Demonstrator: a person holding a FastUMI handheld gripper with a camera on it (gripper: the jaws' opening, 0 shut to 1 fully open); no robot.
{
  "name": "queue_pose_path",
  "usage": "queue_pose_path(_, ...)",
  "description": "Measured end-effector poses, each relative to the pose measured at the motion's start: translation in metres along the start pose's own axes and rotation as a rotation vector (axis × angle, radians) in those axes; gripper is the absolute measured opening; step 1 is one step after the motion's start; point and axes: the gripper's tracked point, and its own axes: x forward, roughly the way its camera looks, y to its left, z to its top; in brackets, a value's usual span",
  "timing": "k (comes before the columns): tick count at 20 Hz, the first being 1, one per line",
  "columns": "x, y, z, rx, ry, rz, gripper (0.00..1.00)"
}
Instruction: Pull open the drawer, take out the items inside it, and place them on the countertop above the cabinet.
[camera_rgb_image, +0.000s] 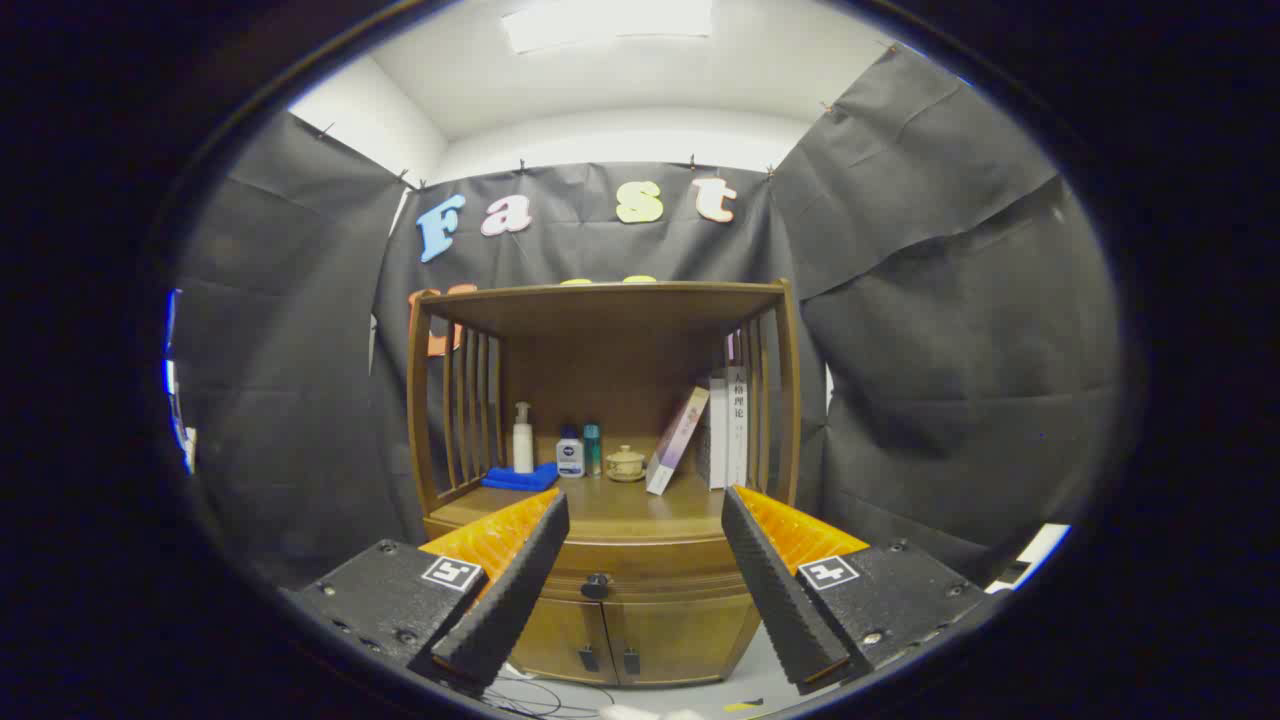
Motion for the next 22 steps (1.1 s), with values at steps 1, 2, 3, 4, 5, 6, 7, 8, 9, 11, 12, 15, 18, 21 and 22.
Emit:
queue_pose_path(1, 0.000, 0.001, -0.001, -0.006, 0.003, -0.001, 1.00)
queue_pose_path(2, -0.002, 0.001, -0.002, -0.010, 0.002, -0.002, 1.00)
queue_pose_path(3, -0.002, 0.002, -0.002, -0.013, 0.004, 0.000, 1.00)
queue_pose_path(4, -0.001, 0.003, -0.003, -0.013, 0.010, 0.003, 1.00)
queue_pose_path(5, -0.002, 0.005, -0.005, -0.011, 0.014, 0.009, 1.00)
queue_pose_path(6, -0.002, 0.006, -0.006, -0.009, 0.017, 0.011, 1.00)
queue_pose_path(7, -0.001, 0.004, -0.007, -0.006, 0.018, 0.010, 1.00)
queue_pose_path(8, 0.000, 0.006, -0.007, -0.006, 0.021, 0.009, 1.00)
queue_pose_path(9, 0.000, 0.005, -0.010, -0.006, 0.025, 0.008, 1.00)
queue_pose_path(11, 0.000, 0.006, -0.012, -0.008, 0.029, 0.012, 1.00)
queue_pose_path(12, 0.001, 0.007, -0.011, -0.006, 0.024, 0.015, 1.00)
queue_pose_path(15, 0.005, 0.006, -0.017, -0.007, 0.018, 0.011, 1.00)
queue_pose_path(18, 0.013, 0.014, -0.028, 0.003, 0.018, 0.037, 1.00)
queue_pose_path(21, 0.026, 0.018, -0.052, 0.008, 0.025, 0.042, 1.00)
queue_pose_path(22, 0.033, 0.021, -0.064, 0.012, 0.040, 0.038, 1.00)
